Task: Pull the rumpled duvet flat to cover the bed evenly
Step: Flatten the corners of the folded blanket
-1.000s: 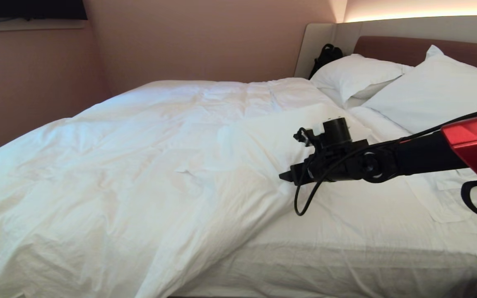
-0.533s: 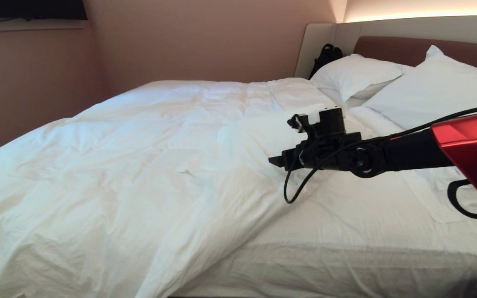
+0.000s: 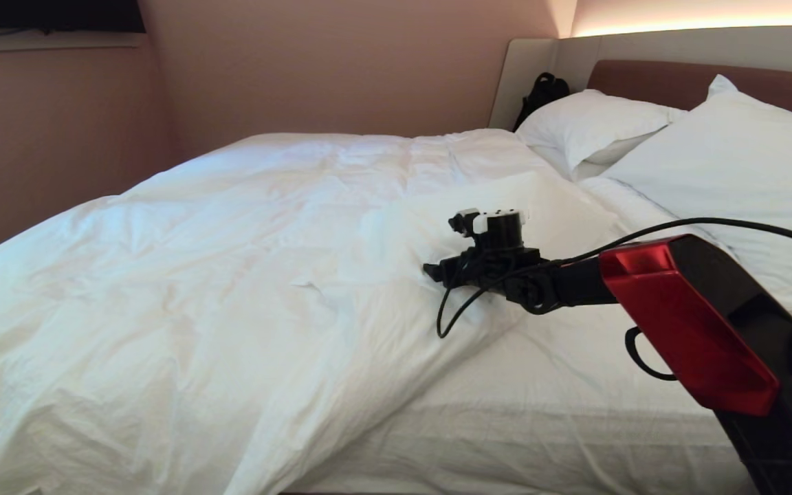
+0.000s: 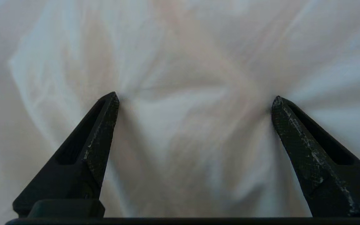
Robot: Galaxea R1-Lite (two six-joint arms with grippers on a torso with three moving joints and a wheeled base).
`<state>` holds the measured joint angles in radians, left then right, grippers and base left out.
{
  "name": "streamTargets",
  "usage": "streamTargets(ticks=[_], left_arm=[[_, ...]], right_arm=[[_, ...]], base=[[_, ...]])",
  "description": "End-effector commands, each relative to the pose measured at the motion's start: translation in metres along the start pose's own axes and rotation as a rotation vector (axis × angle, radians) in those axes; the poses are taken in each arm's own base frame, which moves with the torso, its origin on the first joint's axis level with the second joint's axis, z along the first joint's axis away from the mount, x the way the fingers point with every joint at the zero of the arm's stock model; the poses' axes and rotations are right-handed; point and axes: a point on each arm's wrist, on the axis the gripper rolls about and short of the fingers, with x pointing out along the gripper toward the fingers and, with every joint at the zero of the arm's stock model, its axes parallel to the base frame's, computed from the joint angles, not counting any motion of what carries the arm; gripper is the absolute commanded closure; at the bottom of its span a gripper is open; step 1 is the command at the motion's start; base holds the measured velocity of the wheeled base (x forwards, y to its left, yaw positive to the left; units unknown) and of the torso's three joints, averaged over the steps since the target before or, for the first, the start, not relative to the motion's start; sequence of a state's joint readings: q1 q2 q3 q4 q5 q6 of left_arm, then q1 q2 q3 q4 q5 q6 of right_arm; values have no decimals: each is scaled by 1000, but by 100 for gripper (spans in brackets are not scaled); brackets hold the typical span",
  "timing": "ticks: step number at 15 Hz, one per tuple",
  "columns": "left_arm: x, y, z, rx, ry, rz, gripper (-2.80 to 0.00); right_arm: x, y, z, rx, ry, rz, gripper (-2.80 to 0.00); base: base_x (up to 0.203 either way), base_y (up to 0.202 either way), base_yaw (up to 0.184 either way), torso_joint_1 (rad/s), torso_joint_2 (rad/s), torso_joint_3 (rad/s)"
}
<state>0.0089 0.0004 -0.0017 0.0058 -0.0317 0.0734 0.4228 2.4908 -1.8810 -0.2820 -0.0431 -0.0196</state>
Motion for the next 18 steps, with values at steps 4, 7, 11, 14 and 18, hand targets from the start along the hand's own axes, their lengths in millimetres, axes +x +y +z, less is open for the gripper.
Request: streamTargets(ticks=[4,7,11,14,18], left_arm=[[0,0,0,0,0,0,0],[0,0,0,0,0,0,0],[0,0,0,0,0,0,0],[0,0,0,0,0,0,0],[0,0,0,0,0,0,0]], right_arm=[[25,2,-47,-8,125,-3,-280],[8,1,-15,-5,65,-4,0],[21,2,-40,-6,115,-3,0],[22,2,-41,-3,118,-3,0],[12,0,-27,3,94,-6,0]], base=[[0,0,0,0,0,0],[0,0,0,0,0,0],[0,0,0,0,0,0],[0,0,0,0,0,0],[0,0,0,0,0,0]])
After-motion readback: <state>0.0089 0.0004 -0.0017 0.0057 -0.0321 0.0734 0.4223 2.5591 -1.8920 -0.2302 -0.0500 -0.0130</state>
